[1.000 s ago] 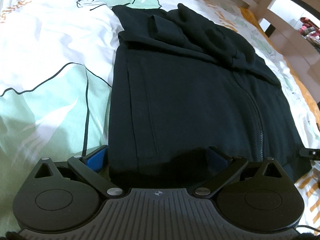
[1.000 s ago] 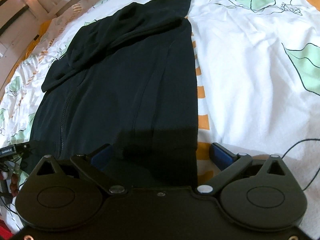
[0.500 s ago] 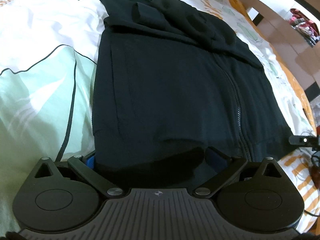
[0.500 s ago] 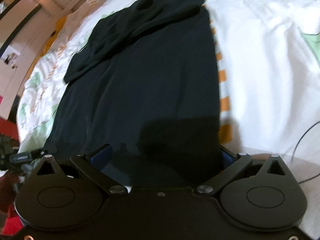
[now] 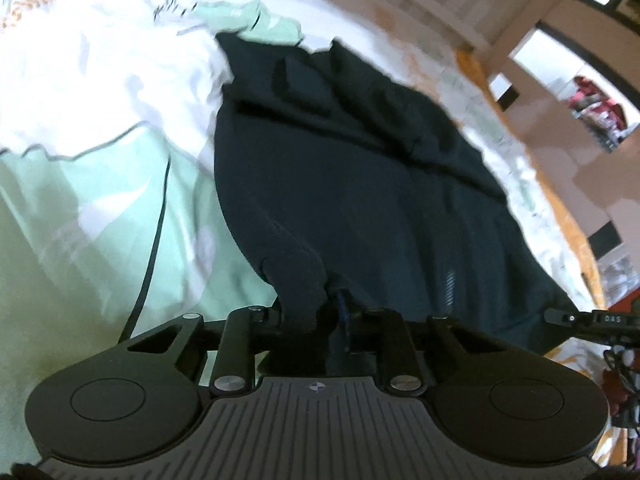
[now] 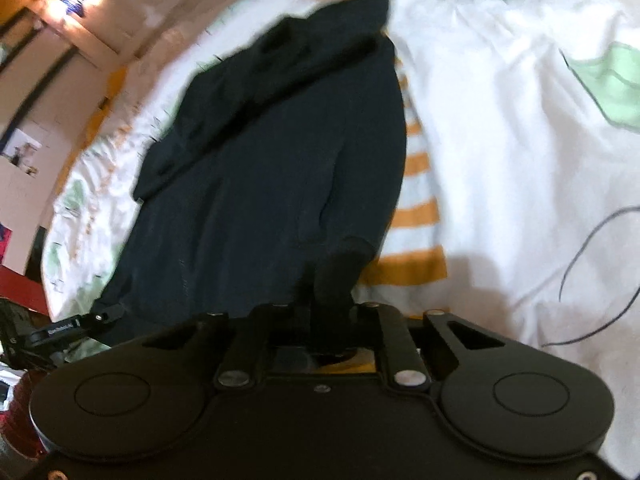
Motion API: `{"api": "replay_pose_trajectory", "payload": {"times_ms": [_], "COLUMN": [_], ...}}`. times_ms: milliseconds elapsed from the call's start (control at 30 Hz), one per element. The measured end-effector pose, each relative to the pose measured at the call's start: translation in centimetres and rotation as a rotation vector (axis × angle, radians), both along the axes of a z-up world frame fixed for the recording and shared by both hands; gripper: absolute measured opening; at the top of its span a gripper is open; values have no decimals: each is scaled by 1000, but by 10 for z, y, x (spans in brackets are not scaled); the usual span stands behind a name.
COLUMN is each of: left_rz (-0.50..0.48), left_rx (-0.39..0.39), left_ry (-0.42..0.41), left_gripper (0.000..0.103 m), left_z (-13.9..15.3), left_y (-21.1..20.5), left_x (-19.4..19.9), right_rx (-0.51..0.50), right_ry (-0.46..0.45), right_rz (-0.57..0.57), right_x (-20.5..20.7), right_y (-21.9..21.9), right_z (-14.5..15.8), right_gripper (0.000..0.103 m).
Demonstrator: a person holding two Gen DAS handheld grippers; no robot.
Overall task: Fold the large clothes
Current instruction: 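Grasp the hoodie hem with both tools, then lift the hem with both tools and fold it toward the hood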
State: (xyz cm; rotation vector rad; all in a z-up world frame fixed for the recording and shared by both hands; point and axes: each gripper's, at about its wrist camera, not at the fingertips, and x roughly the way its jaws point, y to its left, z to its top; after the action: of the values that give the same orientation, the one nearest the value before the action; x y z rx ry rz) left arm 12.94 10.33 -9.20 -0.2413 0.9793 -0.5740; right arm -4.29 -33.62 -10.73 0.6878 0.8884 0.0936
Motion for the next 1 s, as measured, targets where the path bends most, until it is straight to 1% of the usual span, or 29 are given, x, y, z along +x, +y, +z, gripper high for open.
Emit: {"api": "replay_pose_trajectory", "payload": {"times_ms": [67, 167, 233, 300, 400, 533, 600, 733, 800, 867, 900, 1000], "left_rz": [23, 66, 84, 91, 114, 170, 195, 230, 232, 240, 250, 278], "left_rx": [-56, -154, -200, -230, -285, -353, -361, -367, -333, -292, -270, -190], "left_ry": [-10, -1, -14, -44, -94, -137, -154, -137, -131, -113, -103, -63], "left_gripper": [21, 21, 21, 21, 21, 21, 21, 21, 21, 21, 21, 22], "left_z": [6, 16, 27, 40, 61, 81, 86, 82, 73, 60, 54, 32], "left_y": [4, 11, 12, 9, 4, -3, -11, -34, -47, -56, -59, -68], "left_x": [-1, 3, 10, 19, 43, 82, 105, 155, 182, 208, 217, 243], "right_rx": [44, 91, 107, 118, 143, 151, 127, 146, 116, 96, 83, 13], "right_ry": [-52, -127, -181, -234, -308, -376, -408, -423, -413, -383, -363, -310], "right_rz": [-16, -28, -29, -30, -48, -78, -96, -144, -166, -180, -187, -206], "right_x": [-4, -6, -1, 6, 25, 66, 89, 137, 164, 189, 205, 235], "right_y": [-3, -6, -8, -10, -16, -26, -34, -48, -53, -56, -55, -53], "right_z": [5, 14, 24, 36, 53, 72, 82, 82, 76, 66, 59, 41], "right_gripper": [17, 17, 17, 17, 17, 17, 17, 17, 17, 17, 18, 18]}}
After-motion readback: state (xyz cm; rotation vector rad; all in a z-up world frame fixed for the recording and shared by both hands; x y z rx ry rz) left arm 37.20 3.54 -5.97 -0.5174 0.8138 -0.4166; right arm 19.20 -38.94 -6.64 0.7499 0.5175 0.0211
